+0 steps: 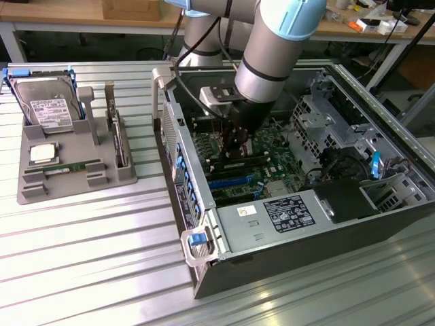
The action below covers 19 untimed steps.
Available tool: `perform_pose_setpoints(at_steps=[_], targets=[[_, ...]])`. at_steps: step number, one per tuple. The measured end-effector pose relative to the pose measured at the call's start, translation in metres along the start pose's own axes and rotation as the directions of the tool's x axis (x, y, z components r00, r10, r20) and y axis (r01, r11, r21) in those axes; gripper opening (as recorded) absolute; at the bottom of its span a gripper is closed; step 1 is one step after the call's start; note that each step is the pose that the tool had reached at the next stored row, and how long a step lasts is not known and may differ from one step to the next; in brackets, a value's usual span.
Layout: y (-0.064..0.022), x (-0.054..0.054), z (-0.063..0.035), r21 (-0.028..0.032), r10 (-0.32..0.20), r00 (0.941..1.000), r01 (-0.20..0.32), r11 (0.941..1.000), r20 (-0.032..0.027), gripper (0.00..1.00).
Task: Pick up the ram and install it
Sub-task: 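Press down the ram until it locks into place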
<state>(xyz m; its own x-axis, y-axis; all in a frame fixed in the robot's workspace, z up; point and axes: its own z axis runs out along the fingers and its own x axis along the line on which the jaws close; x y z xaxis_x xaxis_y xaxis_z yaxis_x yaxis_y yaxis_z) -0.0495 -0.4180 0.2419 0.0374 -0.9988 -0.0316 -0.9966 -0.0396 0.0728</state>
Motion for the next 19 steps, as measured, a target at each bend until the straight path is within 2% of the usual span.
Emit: perform_pose_setpoints(at_steps=[5, 6, 8, 10, 11, 12, 13, 14, 15, 16, 19], targets=[[-0.0478, 0.002, -0.0036, -0.0075, 0.000, 1.0000, 0.000, 1.0000, 0.0067, 0.10], [-0.0607, 0.002, -0.0046, -0.0103, -0.001, 0.9999, 0.001, 0.9999, 0.0131, 0.10], [-0.0923, 0.003, -0.0069, -0.0130, -0.002, 0.9993, 0.003, 0.9999, 0.0363, 0.10], [-0.1035, 0.004, -0.0077, -0.0137, -0.003, 0.9990, 0.003, 0.9999, 0.0440, 0.10], [-0.1149, 0.004, -0.0086, -0.0143, -0.003, 0.9988, 0.004, 0.9999, 0.0482, 0.10], [-0.1230, 0.005, -0.0099, -0.0140, -0.004, 0.9985, 0.004, 0.9999, 0.0549, 0.10], [-0.1296, 0.005, -0.0113, -0.0137, -0.004, 0.9981, 0.005, 0.9999, 0.0620, 0.10], [-0.1327, 0.005, -0.0130, -0.0136, -0.005, 0.9979, 0.006, 0.9999, 0.0650, 0.10], [-0.1337, 0.005, -0.0187, -0.0135, -0.005, 0.9976, 0.006, 0.9999, 0.0684, 0.10], [-0.1336, 0.004, -0.0294, -0.0132, -0.006, 0.9973, 0.007, 0.9999, 0.0733, 0.10], [-0.1320, 0.004, -0.0560, -0.0132, -0.006, 0.9971, 0.007, 0.9999, 0.0757, 0.10]])
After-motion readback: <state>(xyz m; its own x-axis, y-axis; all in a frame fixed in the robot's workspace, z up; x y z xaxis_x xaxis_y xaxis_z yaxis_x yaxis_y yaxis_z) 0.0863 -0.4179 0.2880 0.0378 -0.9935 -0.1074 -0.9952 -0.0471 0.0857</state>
